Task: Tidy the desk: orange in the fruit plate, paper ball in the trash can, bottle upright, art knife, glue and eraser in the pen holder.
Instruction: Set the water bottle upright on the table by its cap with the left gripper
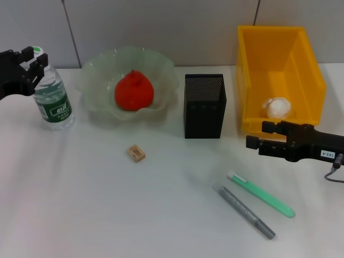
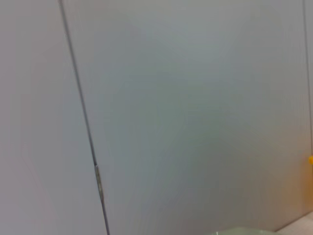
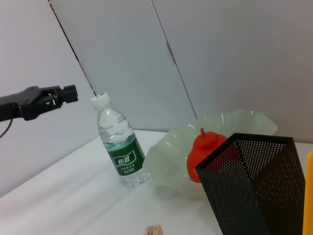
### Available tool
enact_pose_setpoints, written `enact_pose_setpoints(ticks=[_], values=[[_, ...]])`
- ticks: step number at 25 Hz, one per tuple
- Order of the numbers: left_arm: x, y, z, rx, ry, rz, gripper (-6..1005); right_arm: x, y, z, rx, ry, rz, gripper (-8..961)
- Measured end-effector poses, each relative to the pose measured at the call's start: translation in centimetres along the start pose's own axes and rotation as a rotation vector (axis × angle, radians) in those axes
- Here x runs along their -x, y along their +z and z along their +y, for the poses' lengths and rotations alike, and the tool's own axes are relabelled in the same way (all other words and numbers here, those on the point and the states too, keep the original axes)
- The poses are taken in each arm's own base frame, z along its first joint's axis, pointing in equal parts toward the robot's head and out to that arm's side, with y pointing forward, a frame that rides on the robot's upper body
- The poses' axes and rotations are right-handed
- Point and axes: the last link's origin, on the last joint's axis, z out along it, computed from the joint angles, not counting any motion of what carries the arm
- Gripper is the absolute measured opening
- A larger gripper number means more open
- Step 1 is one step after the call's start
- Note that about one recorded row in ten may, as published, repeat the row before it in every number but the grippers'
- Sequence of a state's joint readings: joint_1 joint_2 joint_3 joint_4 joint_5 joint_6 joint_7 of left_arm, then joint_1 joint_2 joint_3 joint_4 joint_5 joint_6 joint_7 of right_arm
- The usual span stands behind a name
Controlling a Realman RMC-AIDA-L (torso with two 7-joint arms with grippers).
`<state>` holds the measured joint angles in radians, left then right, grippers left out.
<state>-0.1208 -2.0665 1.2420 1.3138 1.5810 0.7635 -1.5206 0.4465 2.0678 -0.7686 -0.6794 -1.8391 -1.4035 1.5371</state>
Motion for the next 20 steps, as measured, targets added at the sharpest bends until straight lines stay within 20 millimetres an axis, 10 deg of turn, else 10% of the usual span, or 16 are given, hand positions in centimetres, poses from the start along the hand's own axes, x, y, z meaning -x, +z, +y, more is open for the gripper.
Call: enact_pose_setpoints(ticks=[12, 20], values=[[2.0, 2.7, -1.0, -0.029, -0.073, 0.081, 702, 0.0, 0.2, 0.1, 0.005, -0.003, 0.001, 838], [2.2, 3.3, -2.0, -0.085, -0.031, 0.09, 774, 0.0, 0.1, 0.1, 0.003, -0.003, -0.001, 838]])
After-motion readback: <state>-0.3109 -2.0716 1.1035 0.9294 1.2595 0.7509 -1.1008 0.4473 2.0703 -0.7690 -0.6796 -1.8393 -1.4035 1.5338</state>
